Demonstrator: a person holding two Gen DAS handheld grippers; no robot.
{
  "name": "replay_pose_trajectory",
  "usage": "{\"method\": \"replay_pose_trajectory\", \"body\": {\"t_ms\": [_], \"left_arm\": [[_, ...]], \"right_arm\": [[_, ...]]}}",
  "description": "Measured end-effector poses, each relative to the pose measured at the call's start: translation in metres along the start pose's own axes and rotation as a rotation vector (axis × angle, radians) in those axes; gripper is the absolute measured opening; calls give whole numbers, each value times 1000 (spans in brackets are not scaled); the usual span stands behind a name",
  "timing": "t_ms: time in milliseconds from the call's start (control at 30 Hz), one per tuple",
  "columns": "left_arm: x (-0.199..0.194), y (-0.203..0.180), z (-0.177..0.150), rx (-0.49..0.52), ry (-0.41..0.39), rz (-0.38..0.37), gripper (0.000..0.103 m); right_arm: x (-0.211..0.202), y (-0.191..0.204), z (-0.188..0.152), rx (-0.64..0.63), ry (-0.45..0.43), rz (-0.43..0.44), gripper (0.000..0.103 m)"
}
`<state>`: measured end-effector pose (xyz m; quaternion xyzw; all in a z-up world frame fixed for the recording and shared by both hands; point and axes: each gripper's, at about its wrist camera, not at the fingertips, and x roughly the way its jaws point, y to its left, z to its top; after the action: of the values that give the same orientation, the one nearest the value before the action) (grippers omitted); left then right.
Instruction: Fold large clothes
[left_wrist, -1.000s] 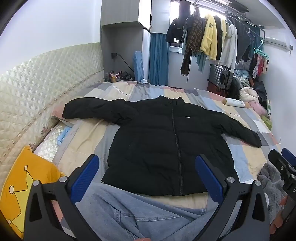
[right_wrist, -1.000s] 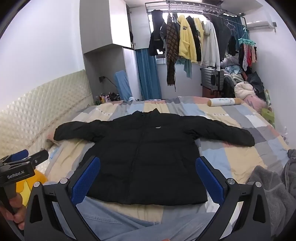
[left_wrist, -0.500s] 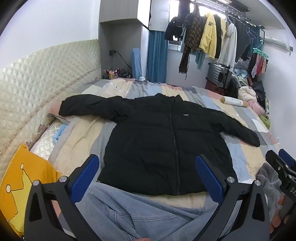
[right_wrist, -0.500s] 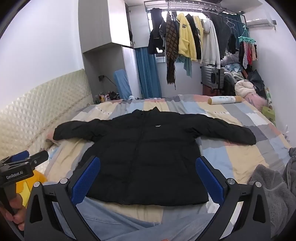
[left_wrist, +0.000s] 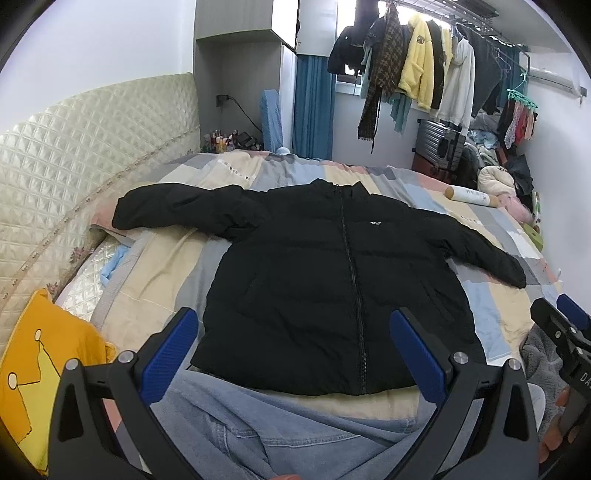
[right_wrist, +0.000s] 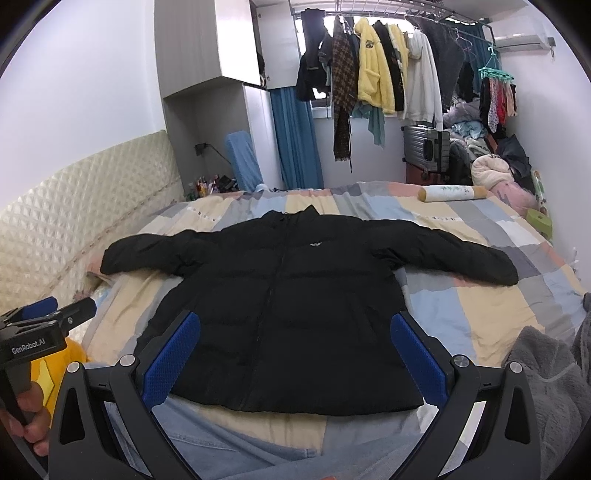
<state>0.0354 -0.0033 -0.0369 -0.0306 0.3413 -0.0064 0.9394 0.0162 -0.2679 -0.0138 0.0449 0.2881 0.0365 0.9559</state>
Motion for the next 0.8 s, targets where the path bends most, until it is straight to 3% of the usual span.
{"method": "replay_pose_trajectory", "body": {"t_ms": [233, 800], "left_arm": [[7, 0, -10, 8, -39, 21, 103], [15, -6, -13, 3, -12, 10, 103]], "right_arm": [[13, 0, -8, -19, 1, -1, 103], [20, -1, -16, -1, 27, 6, 103]]}}
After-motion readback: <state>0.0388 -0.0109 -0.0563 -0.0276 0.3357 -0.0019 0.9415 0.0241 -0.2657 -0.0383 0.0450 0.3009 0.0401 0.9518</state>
